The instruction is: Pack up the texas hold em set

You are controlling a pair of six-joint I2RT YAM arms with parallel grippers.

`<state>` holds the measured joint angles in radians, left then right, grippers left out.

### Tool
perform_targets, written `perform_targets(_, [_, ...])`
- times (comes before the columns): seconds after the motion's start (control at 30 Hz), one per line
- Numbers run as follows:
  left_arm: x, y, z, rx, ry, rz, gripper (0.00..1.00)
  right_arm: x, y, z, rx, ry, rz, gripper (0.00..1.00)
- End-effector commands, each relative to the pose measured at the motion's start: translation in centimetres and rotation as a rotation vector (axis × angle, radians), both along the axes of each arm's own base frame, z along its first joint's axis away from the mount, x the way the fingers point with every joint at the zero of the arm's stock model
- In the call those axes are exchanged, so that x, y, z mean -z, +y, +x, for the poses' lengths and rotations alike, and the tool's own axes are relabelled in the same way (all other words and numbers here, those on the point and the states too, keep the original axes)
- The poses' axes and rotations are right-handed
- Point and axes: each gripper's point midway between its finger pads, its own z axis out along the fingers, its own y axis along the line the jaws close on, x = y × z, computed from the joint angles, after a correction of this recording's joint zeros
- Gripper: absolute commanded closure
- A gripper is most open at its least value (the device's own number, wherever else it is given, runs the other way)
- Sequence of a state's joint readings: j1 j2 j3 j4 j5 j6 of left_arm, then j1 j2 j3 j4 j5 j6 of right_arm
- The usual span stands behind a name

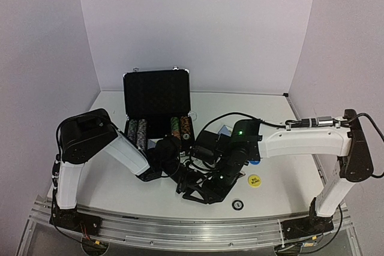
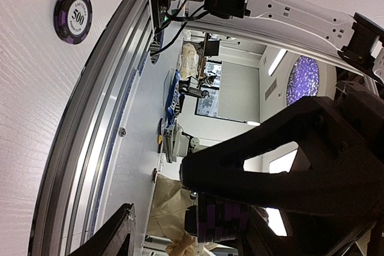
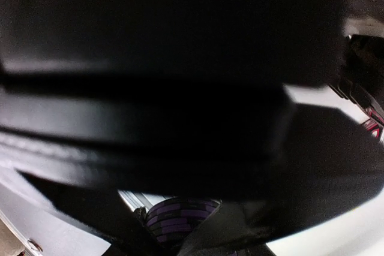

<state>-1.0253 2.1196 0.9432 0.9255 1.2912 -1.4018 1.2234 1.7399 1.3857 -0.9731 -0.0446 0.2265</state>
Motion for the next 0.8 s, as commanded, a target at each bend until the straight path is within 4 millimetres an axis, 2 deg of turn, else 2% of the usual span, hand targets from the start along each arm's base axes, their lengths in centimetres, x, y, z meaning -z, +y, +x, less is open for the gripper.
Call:
perform_targets(0.0, [-2.5, -0.2, -0.8, 0.048, -0.052, -0.078, 0.47, -0.9, 1.5, 0.3, -0.055, -0.025, 0.038, 0.88])
perform_targets(0.13, [-2.3, -0.2, -0.9, 0.049, -0.047, -0.073, 0.55, -0.8, 1.6, 0.5, -0.068, -0.036, 0.032, 0.88])
perform_targets(0.3, [-2.3, -0.2, -0.9, 0.045, -0.041, -0.071, 0.74, -0.7, 1.5, 0.6, -0.071, -0.046, 0.025, 0.88])
perform_targets(0.43, [-2.4, -0.3, -0.9, 0.046, -0.041, -0.074, 0.98, -0.5, 1.4, 0.9, -0.066, -0.058, 0.014, 0.88])
perform_targets(0.53, [-2.6, -0.3, -0.9, 0.044, -0.045, -0.080, 1.00, -0.4, 1.4, 1.0, -0.055, -0.060, 0.009, 0.87])
perform_targets(0.67, [-3.1, -0.2, -0.7, 0.027, -0.057, -0.089, 1.00, -0.7, 1.0, 1.7, -0.029, -0.101, -0.002, 0.68])
perform_targets(0.77, [-3.4, -0.3, -0.6, 0.014, -0.078, -0.090, 1.00, -1.1, 1.1, 1.7, -0.020, -0.101, 0.010, 0.42])
